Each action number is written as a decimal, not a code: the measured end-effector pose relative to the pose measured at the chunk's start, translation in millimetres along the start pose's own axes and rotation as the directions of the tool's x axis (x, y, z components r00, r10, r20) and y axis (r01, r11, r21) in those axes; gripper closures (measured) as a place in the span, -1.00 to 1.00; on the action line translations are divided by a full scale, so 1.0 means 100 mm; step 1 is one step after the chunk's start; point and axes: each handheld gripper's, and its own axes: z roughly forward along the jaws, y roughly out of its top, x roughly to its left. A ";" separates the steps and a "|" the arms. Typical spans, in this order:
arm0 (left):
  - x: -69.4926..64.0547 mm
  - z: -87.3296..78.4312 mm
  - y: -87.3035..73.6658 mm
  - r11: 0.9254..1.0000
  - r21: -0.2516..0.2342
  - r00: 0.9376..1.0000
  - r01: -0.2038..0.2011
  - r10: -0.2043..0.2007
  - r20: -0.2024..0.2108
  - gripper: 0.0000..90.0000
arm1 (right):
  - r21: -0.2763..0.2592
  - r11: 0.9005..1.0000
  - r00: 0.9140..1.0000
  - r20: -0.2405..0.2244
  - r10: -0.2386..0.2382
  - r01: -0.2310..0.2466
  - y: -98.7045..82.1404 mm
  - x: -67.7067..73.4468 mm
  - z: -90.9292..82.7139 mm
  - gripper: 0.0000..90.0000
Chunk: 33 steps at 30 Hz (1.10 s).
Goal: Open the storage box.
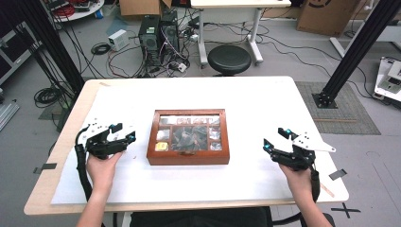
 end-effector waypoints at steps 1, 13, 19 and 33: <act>-0.05 0.00 0.00 1.000 0.001 1.000 -0.006 0.006 0.014 -0.29 | -0.002 1.000 1.000 0.003 0.001 -0.001 0.00 -0.01 0.00 -0.31; -0.31 -0.11 -0.05 0.998 -0.055 0.990 0.000 0.008 0.141 -0.27 | 0.007 1.000 1.000 -0.004 0.019 -0.019 -0.01 -0.02 0.03 -0.31; -0.35 -0.15 -0.08 0.999 -0.034 0.987 0.021 -0.016 0.160 -0.32 | 0.008 1.000 1.000 -0.007 0.021 -0.020 0.00 -0.02 0.04 -0.31; -0.34 -0.12 -0.16 0.997 0.067 0.980 0.048 -0.060 0.189 -0.40 | 0.009 1.000 1.000 -0.016 0.021 -0.021 0.00 -0.02 0.05 -0.31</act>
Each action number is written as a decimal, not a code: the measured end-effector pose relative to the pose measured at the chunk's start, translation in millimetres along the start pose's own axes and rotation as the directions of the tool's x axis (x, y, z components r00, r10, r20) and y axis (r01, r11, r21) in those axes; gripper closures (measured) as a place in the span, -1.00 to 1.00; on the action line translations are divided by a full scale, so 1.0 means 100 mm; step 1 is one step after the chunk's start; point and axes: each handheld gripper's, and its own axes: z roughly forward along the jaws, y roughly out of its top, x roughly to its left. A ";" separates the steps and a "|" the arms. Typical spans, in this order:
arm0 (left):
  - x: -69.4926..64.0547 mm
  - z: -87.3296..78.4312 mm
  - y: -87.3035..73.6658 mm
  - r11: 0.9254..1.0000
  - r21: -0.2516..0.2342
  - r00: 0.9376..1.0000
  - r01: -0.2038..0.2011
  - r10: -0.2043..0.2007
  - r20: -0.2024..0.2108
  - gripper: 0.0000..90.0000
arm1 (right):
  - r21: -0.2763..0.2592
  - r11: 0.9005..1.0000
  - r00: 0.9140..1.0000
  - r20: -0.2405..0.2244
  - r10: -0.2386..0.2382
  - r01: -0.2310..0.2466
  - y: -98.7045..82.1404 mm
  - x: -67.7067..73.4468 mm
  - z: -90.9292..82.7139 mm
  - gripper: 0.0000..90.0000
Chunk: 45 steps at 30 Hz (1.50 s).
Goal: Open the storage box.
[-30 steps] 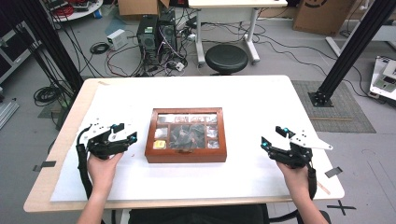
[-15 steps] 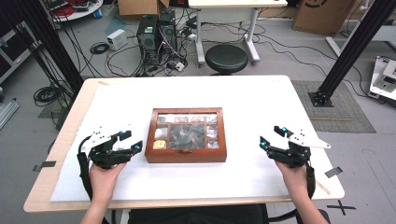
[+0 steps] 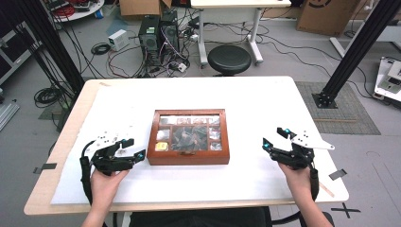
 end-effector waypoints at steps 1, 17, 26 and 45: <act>0.00 0.01 -0.01 1.000 0.011 1.000 -0.002 0.002 0.005 -0.41 | 0.000 1.000 1.000 0.001 0.001 -0.001 0.00 0.00 0.00 -0.31; -0.01 0.10 -0.03 0.996 0.085 0.997 -0.006 -0.001 0.080 -0.41 | 0.004 1.000 1.000 -0.006 0.004 -0.004 0.00 -0.01 0.02 -0.31; -0.06 0.15 -0.03 0.993 0.119 0.993 -0.026 0.012 0.118 -0.41 | 0.003 1.000 1.000 -0.008 0.003 -0.003 0.00 0.00 0.02 -0.31; -0.11 0.22 -0.04 0.980 0.187 0.992 -0.069 0.049 0.113 -0.12 | 0.009 1.000 1.000 -0.014 0.001 -0.001 0.00 0.01 0.03 -0.31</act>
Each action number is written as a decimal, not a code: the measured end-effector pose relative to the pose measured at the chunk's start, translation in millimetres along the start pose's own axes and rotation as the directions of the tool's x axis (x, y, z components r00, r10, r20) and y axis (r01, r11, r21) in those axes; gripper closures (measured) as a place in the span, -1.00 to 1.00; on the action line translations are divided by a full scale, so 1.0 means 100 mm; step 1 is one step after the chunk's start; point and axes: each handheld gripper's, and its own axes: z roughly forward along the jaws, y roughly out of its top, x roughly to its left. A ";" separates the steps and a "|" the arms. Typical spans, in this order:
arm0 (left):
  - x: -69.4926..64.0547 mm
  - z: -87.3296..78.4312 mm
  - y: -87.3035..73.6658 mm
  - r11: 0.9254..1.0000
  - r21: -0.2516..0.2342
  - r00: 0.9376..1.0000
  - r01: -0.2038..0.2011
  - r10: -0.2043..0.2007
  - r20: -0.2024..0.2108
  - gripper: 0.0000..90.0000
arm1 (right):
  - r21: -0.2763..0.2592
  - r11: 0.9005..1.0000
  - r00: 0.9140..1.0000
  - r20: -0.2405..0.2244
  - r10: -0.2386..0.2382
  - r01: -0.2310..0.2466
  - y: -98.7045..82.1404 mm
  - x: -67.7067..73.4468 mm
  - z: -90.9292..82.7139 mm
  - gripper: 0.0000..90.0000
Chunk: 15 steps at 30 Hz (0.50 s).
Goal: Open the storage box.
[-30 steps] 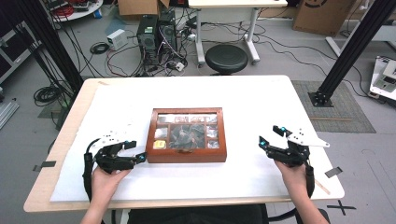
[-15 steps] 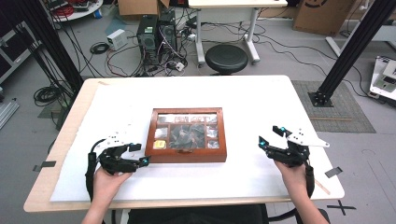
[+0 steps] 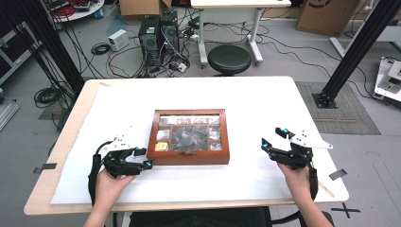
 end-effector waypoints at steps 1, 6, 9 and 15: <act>0.00 0.00 0.00 1.000 0.001 1.000 0.000 0.000 -0.002 -0.10 | 0.001 1.000 1.000 0.000 -0.001 0.001 0.00 0.00 0.00 -0.31; -0.01 0.00 0.00 1.000 0.010 1.000 -0.010 0.010 -0.009 0.02 | 0.000 1.000 1.000 0.000 -0.001 0.001 0.00 0.00 0.00 -0.31; -0.02 0.02 0.00 1.000 0.024 1.000 -0.020 0.020 -0.012 0.05 | 0.000 1.000 1.000 0.000 -0.004 0.004 0.00 0.00 0.00 -0.31; -0.05 0.00 0.02 0.999 0.007 0.999 -0.041 0.041 -0.019 0.10 | -0.002 1.000 1.000 0.000 -0.004 0.004 0.00 0.00 0.00 -0.31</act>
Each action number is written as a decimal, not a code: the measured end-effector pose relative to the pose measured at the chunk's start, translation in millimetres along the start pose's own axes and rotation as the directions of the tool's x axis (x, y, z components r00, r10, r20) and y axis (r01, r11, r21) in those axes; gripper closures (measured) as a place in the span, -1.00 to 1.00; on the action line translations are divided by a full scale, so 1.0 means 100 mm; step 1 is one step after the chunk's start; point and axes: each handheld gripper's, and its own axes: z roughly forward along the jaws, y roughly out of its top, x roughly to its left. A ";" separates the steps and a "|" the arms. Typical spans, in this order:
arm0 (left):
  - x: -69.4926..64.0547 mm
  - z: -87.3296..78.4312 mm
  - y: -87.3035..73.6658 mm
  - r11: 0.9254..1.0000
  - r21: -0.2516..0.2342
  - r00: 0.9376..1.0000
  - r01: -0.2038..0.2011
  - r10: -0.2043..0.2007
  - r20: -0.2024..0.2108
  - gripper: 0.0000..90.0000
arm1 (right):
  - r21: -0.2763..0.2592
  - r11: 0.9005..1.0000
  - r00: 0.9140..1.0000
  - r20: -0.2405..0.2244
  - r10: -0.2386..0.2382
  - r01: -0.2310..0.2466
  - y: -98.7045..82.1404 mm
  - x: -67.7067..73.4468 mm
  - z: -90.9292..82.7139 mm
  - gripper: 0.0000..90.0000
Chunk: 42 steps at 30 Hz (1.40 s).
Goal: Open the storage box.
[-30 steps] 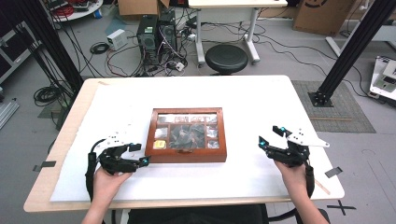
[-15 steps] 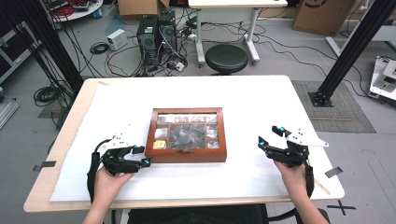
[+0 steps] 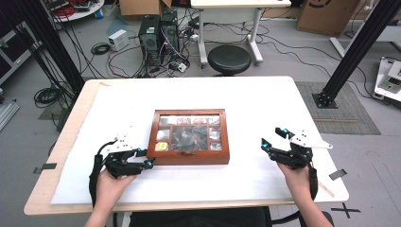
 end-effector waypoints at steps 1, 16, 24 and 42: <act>0.00 -0.01 0.00 1.000 -0.001 1.000 -0.003 0.003 0.000 0.12 | 0.001 1.000 1.000 0.000 0.002 -0.002 0.00 0.00 0.00 -0.31; -0.03 -0.01 0.01 0.999 0.023 0.999 -0.033 0.033 -0.023 0.16 | 0.004 1.000 1.000 -0.004 0.002 -0.002 0.00 0.00 0.01 -0.31; -0.04 -0.01 0.02 0.999 0.028 0.999 -0.032 0.032 -0.030 0.16 | 0.005 1.000 1.000 -0.006 -0.001 0.001 0.00 0.00 0.02 -0.31; -0.07 -0.01 0.04 0.997 0.046 0.997 -0.059 0.061 -0.052 0.17 | 0.007 1.000 1.000 -0.013 0.000 0.001 0.01 0.01 0.03 -0.31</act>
